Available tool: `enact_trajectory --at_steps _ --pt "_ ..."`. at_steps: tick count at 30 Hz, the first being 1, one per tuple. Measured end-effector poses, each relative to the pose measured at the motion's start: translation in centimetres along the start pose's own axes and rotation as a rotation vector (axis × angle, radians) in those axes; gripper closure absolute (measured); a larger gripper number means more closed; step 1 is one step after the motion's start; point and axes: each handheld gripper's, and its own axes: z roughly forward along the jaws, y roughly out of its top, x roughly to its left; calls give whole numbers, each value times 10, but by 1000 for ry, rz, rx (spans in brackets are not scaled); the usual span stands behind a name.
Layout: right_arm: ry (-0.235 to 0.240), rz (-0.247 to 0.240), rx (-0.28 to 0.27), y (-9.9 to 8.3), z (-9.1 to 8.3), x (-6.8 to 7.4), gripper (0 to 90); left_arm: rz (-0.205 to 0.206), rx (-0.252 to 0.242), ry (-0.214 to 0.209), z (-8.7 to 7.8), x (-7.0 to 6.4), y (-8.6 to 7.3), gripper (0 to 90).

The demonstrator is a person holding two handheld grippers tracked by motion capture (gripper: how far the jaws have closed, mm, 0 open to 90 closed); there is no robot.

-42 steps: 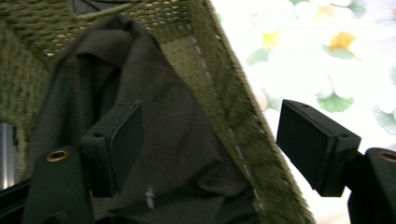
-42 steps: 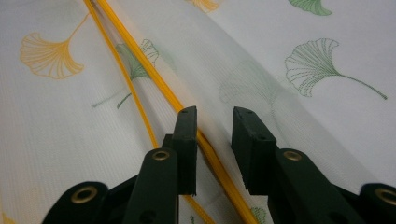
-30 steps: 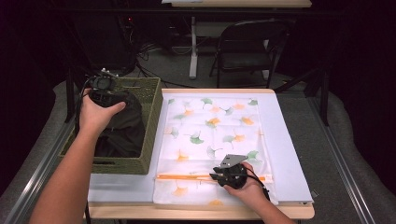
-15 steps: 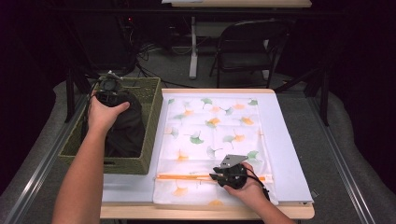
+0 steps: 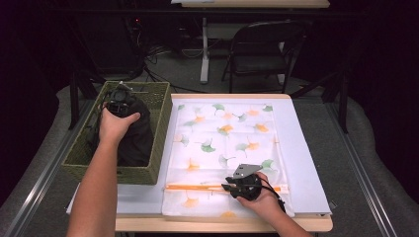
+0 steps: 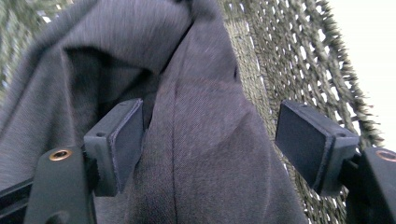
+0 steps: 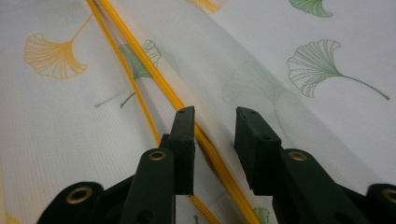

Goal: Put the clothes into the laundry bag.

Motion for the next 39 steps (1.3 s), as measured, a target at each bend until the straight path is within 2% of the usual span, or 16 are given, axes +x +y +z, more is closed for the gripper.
enact_trajectory --at_steps 5,7,11,15,17,22,23,29,32,37,39 --pt "0 -1 1 0 0 0 684 13 30 9 7 3 -4 241" --pt "-2 -3 0 0 0 0 684 -12 18 -6 9 6 -7 240" --pt "-2 -4 0 0 0 0 683 -22 18 -9 13 6 -10 214" --pt "-3 -7 0 0 0 0 683 -1 38 -2 18 2 -11 199" --pt "-4 -7 0 0 0 0 682 13 44 7 19 0 -11 187" --pt "-2 -7 -1 0 0 0 676 18 47 23 20 -2 -12 169" --pt "-2 -5 0 0 0 0 676 13 49 45 21 -3 -12 161" --pt "1 -6 -2 -1 0 0 671 16 59 93 21 1 -13 113" --pt "1 -6 -3 -1 0 1 667 9 65 101 19 7 -14 81" --pt "-2 -9 -7 -1 0 1 664 -44 46 76 20 20 -22 55" --pt "-1 -8 -6 -1 0 1 664 -52 45 68 20 22 -23 32"
